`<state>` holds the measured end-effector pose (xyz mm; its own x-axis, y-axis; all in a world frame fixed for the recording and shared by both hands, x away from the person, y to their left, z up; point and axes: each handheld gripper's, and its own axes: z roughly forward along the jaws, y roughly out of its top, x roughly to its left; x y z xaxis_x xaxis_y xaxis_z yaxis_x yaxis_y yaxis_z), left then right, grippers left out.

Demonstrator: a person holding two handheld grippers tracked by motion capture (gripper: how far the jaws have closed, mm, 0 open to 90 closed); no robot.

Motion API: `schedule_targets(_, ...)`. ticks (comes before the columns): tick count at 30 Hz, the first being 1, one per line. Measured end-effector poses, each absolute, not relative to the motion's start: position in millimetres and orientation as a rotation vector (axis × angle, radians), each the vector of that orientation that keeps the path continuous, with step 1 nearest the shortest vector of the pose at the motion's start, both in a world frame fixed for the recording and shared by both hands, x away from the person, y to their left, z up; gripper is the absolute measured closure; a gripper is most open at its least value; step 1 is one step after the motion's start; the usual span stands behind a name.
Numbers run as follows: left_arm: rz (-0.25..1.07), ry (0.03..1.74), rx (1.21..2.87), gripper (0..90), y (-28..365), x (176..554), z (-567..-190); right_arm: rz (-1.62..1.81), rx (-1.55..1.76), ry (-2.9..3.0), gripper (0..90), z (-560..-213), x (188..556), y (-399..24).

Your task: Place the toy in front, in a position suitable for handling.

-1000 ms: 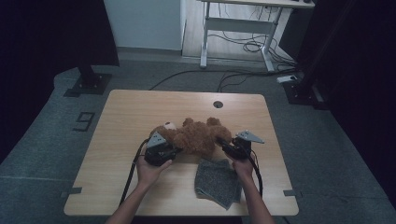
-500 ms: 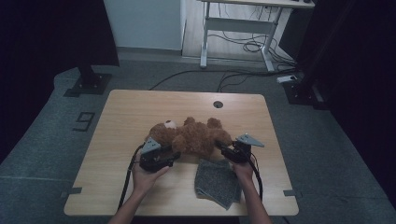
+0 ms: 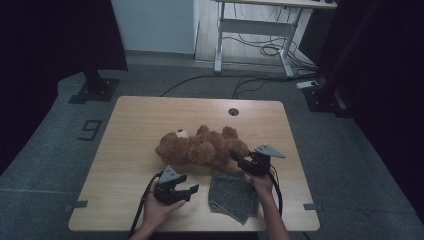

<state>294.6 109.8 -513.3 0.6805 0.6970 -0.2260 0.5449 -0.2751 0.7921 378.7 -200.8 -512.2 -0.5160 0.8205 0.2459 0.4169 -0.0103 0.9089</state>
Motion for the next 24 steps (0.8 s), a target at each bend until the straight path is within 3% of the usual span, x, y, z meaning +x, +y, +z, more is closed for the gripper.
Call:
schedule_targets(12,0.172,0.882,2.044,31.3,42,296,-524,1.547,1.290,1.912,49.4,-517,375,-202)
schedule_targets(24,0.150,0.844,2.117,31.1,9,305,-533,1.552,1.292,1.914,49.2,-519,376,-202)
